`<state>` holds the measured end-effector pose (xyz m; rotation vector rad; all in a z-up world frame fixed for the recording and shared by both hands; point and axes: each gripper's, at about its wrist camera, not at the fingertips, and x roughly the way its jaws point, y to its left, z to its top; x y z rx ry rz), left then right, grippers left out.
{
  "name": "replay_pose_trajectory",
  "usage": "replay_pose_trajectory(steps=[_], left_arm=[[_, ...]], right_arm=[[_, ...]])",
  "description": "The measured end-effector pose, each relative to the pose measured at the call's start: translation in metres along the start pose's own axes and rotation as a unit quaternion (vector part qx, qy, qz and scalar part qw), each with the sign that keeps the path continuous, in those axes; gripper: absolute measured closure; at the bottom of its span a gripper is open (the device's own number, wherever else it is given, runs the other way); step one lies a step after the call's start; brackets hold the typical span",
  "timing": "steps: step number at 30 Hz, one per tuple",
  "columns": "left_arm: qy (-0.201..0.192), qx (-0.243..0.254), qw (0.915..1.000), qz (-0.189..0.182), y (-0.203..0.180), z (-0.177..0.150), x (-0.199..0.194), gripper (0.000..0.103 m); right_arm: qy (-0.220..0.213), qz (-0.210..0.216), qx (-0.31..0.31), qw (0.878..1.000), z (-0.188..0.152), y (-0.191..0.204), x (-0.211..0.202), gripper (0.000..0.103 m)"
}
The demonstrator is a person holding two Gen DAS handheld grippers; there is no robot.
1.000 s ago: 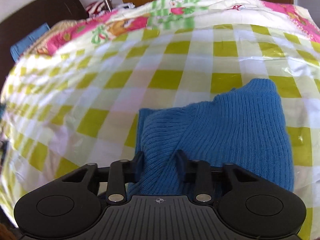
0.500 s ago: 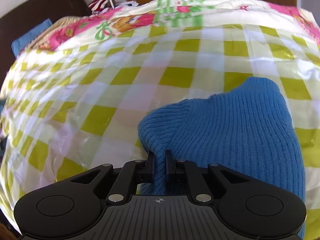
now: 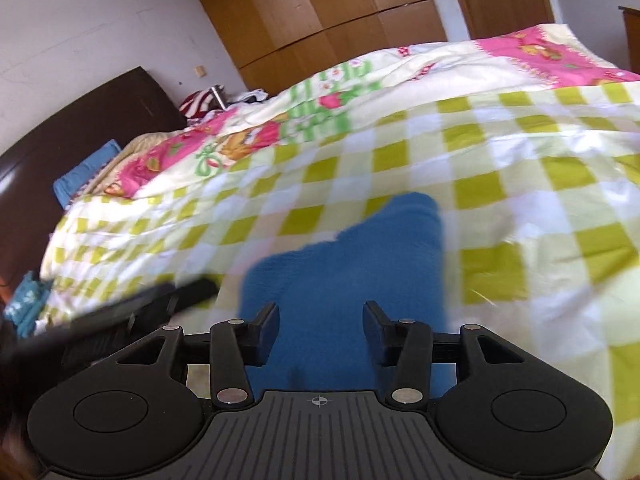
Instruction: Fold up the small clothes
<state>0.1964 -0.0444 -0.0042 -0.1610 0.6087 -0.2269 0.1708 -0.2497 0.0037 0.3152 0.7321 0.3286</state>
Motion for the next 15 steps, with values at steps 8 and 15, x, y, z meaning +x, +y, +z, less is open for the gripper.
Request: replay_pose_trajectory(steps=[8, 15], left_arm=[[0.076, -0.004, 0.9945, 0.072, 0.014, -0.04, 0.023, 0.016], [0.073, 0.016, 0.9914, 0.107, 0.013, -0.04, 0.015, 0.011]], right_arm=[[-0.007, 0.005, -0.006, 1.0, -0.038, -0.022, -0.019, 0.058], [-0.053, 0.01, -0.002, 0.999, -0.044, -0.021, -0.028, 0.057]])
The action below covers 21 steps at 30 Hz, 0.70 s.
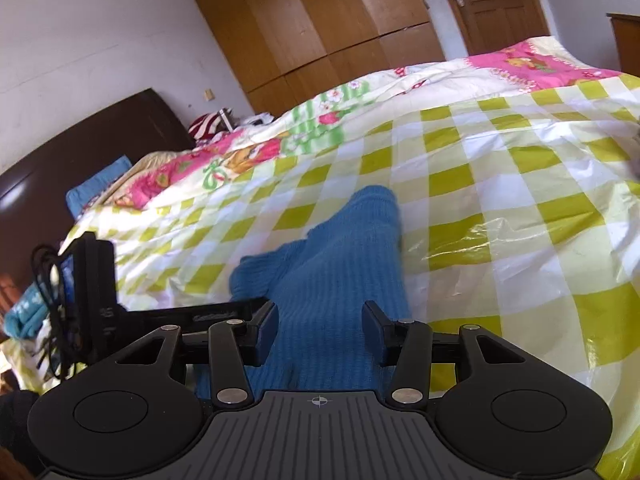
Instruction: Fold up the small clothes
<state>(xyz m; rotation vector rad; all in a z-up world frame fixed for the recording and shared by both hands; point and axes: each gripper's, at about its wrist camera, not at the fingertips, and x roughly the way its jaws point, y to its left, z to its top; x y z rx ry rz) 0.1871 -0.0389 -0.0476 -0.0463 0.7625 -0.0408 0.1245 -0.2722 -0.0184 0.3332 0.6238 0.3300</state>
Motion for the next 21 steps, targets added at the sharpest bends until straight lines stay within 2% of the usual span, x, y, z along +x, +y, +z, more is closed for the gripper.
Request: replay_pose_trajectory(steps=[1, 4, 9, 13, 17, 21], left_arm=[[-0.002, 0.006, 1.0, 0.006, -0.001, -0.001, 0.0, 0.009], [0.0, 0.009, 0.9998, 0.018, -0.005, 0.001, -0.003, 0.009], [-0.02, 0.009, 0.9997, 0.005, -0.009, 0.004, -0.041, 0.013], [-0.019, -0.014, 0.9992, -0.032, -0.008, -0.012, -0.074, 0.013], [0.006, 0.019, 0.999, -0.04, -0.019, -0.039, -0.083, 0.013], [-0.005, 0.024, 0.9977, -0.064, -0.012, -0.05, -0.103, 0.013]], right_arm=[[0.002, -0.012, -0.016, 1.0, -0.005, 0.001, 0.004, 0.057], [0.051, -0.053, -0.073, 0.995, -0.023, 0.007, 0.025, 0.056], [0.019, -0.022, -0.019, 0.999, -0.016, -0.004, 0.004, 0.055], [0.012, -0.02, 0.031, 0.999, -0.014, -0.021, -0.005, 0.054], [0.014, -0.028, 0.034, 0.999, -0.013, -0.024, -0.005, 0.054], [0.018, -0.04, 0.028, 0.999, -0.016, -0.021, -0.006, 0.054]])
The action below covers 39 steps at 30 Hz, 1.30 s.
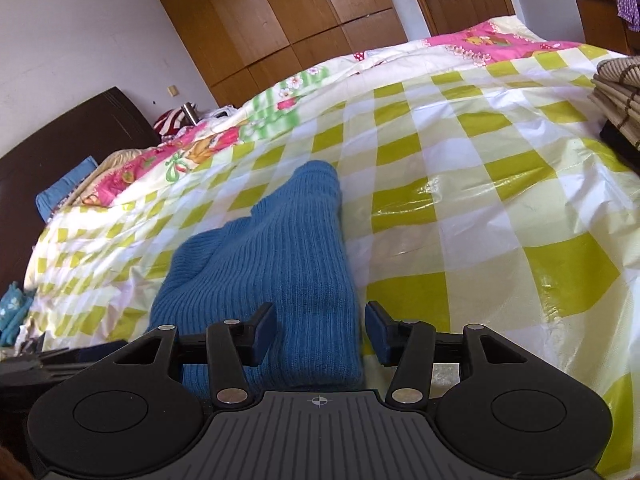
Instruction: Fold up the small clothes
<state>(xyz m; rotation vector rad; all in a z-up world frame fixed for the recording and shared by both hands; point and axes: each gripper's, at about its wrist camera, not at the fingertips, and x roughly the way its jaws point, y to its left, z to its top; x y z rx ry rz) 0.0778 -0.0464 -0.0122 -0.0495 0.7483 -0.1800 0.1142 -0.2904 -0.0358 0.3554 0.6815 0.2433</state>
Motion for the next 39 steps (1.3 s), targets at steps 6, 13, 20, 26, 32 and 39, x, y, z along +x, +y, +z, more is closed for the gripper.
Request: replay_pose_trajectory(steps=[6, 13, 20, 26, 32, 39], left_arm=[[-0.002, 0.014, 0.9999, -0.002, 0.026, -0.011, -0.011, 0.013], [-0.007, -0.005, 0.9997, -0.025, 0.044, -0.021, -0.007, 0.013], [-0.008, -0.024, 0.9988, -0.042, 0.052, -0.02, -0.01, 0.013], [-0.001, -0.004, 0.9982, -0.061, 0.043, -0.022, -0.009, 0.013], [0.019, 0.03, 0.9975, -0.061, 0.034, -0.028, -0.015, 0.013], [-0.006, 0.058, 0.998, -0.026, 0.029, -0.017, -0.016, 0.013]], right_arm=[[-0.013, 0.036, -0.139, 0.99, -0.013, 0.045, -0.029, 0.053], [0.025, 0.048, -0.461, 0.886, -0.06, 0.119, -0.014, 0.053], [0.053, 0.021, -0.427, 0.902, -0.038, 0.136, 0.022, 0.098], [0.052, 0.082, -0.246, 0.964, 0.008, 0.132, 0.007, 0.097], [0.072, 0.089, -0.246, 0.963, -0.014, 0.143, 0.044, 0.093], [0.095, 0.108, -0.209, 0.967, -0.015, 0.129, 0.048, 0.089]])
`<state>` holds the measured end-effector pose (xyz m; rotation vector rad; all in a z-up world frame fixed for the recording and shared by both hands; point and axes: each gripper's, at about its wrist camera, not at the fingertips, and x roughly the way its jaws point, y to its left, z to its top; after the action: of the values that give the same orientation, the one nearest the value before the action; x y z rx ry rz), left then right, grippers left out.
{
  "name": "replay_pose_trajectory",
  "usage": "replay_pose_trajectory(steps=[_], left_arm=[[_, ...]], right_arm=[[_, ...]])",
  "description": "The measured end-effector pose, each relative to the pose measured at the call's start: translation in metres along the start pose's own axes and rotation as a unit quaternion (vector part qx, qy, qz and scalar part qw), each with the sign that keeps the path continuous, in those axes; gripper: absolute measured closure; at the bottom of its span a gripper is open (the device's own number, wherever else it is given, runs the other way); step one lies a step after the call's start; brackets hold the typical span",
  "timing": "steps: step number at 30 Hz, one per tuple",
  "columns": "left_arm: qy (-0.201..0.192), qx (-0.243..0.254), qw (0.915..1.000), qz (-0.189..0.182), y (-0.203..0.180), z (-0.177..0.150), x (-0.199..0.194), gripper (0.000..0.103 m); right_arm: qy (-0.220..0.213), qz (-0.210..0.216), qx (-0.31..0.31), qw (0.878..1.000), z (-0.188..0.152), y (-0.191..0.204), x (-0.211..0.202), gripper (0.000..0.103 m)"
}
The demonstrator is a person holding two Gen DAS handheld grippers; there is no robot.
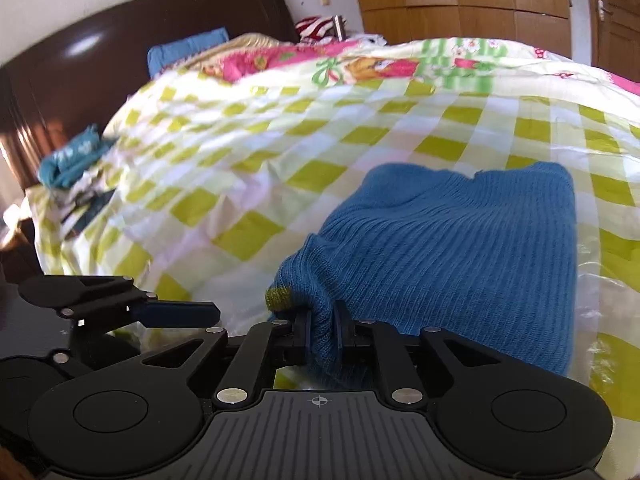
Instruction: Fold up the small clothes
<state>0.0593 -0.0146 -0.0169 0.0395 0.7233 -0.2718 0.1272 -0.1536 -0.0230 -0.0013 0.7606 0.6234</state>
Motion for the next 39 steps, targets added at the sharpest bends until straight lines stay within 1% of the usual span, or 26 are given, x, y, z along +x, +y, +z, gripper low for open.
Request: replay_pose_trajectory(steps=[4, 5, 6, 7, 9, 10, 12, 13, 14, 15, 16, 17, 18, 19, 20, 21, 22, 24, 26, 28, 29, 32, 34, 36, 38, 39], left_arm=[[-0.005, 0.057, 0.9981, 0.024, -0.002, 0.008, 0.006, 0.013], [-0.004, 0.065, 0.9975, 0.028, -0.001, 0.01, 0.007, 0.013], [-0.007, 0.063, 0.9977, 0.025, 0.001, 0.012, 0.008, 0.013], [-0.013, 0.058, 0.998, 0.022, 0.003, 0.015, 0.007, 0.013], [-0.028, 0.043, 0.9985, 0.016, 0.007, 0.022, 0.008, 0.013], [-0.034, 0.037, 0.9986, 0.015, 0.009, 0.025, 0.008, 0.013], [-0.039, 0.026, 0.9988, 0.013, 0.011, 0.027, 0.013, 0.013], [-0.035, 0.022, 0.9991, 0.012, 0.012, 0.025, 0.017, 0.013], [-0.028, 0.02, 0.9993, 0.015, 0.013, 0.023, 0.022, 0.013], [-0.024, 0.017, 0.9992, 0.026, 0.015, 0.021, 0.026, 0.013], [-0.021, 0.011, 0.9991, 0.036, 0.019, 0.019, 0.029, 0.013], [-0.019, -0.001, 0.9987, 0.047, 0.025, 0.018, 0.032, 0.013], [-0.016, -0.017, 0.998, 0.059, 0.032, 0.017, 0.034, 0.013], [-0.006, -0.02, 0.9971, 0.073, 0.038, 0.016, 0.037, 0.013], [-0.004, -0.027, 0.9956, 0.089, 0.044, 0.015, 0.039, 0.014], [-0.003, -0.039, 0.9948, 0.094, 0.051, 0.014, 0.04, 0.014], [-0.003, -0.055, 0.9942, 0.093, 0.057, 0.014, 0.04, 0.014], [-0.012, -0.077, 0.993, 0.088, 0.066, 0.016, 0.038, 0.014], [-0.02, -0.07, 0.9925, 0.098, 0.068, 0.02, 0.036, 0.014], [-0.034, -0.056, 0.9919, 0.108, 0.069, 0.026, 0.03, 0.014], [-0.043, -0.055, 0.9915, 0.11, 0.069, 0.029, 0.026, 0.014], [-0.067, -0.052, 0.9896, 0.116, 0.069, 0.043, 0.016, 0.014], [-0.078, -0.044, 0.9912, 0.097, 0.06, 0.053, 0.016, 0.014], [-0.079, -0.035, 0.9943, 0.062, 0.046, 0.059, 0.021, 0.014], [-0.071, -0.018, 0.9967, 0.035, 0.029, 0.06, 0.033, 0.014], [-0.06, -0.009, 0.9977, 0.03, 0.023, 0.058, 0.04, 0.014]], right_arm=[[-0.001, -0.01, -0.025, 1.0, 0.002, 0.001, 0.001, 0.087], [-0.004, -0.012, -0.023, 1.0, 0.003, 0.001, 0.001, 0.093], [-0.004, -0.007, 0.002, 1.0, 0.007, -0.003, 0.0, 0.096], [-0.007, 0.009, 0.037, 0.999, 0.011, -0.01, -0.003, 0.096], [-0.032, 0.015, 0.099, 0.995, 0.021, -0.023, -0.019, 0.097], [-0.053, 0.014, 0.124, 0.991, 0.028, -0.029, -0.032, 0.097], [-0.112, 0.018, 0.167, 0.979, 0.041, -0.04, -0.061, 0.097], [-0.132, 0.015, 0.172, 0.976, 0.047, -0.041, -0.069, 0.096], [-0.143, 0.01, 0.164, 0.976, 0.05, -0.037, -0.072, 0.096], [-0.145, 0.01, 0.148, 0.978, 0.051, -0.031, -0.07, 0.096], [-0.13, 0.016, 0.13, 0.983, 0.048, -0.022, -0.061, 0.096], [-0.102, 0.019, 0.114, 0.988, 0.042, -0.014, -0.047, 0.096], [-0.076, 0.017, 0.095, 0.992, 0.033, -0.005, -0.032, 0.096], [-0.05, 0.007, 0.07, 0.996, 0.022, 0.003, -0.015, 0.096], [-0.028, -0.006, 0.046, 0.999, 0.01, 0.01, -0.001, 0.095], [-0.02, -0.018, 0.039, 0.999, 0.001, 0.012, 0.007, 0.095], [-0.005, -0.014, 0.043, 0.999, -0.004, 0.011, 0.014, 0.095], [-0.01, -0.015, 0.054, 0.998, -0.006, 0.009, 0.012, 0.095], [-0.028, -0.01, 0.065, 0.997, 0.0, 0.007, 0.006, 0.095], [-0.03, -0.01, 0.061, 0.998, 0.008, 0.008, 0.008, 0.095], [-0.024, -0.012, 0.051, 0.998, 0.01, 0.009, 0.012, 0.092], [-0.005, -0.019, 0.028, 0.999, 0.0, 0.014, 0.023, 0.09], [-0.01, -0.025, 0.01, 1.0, -0.004, 0.019, 0.02, 0.088], [-0.015, -0.019, 0.01, 1.0, -0.002, 0.021, 0.012, 0.08], [-0.021, -0.012, 0.006, 1.0, -0.001, 0.019, -0.001, 0.068], [-0.025, -0.014, 0.002, 1.0, -0.003, 0.018, -0.01, 0.068]])
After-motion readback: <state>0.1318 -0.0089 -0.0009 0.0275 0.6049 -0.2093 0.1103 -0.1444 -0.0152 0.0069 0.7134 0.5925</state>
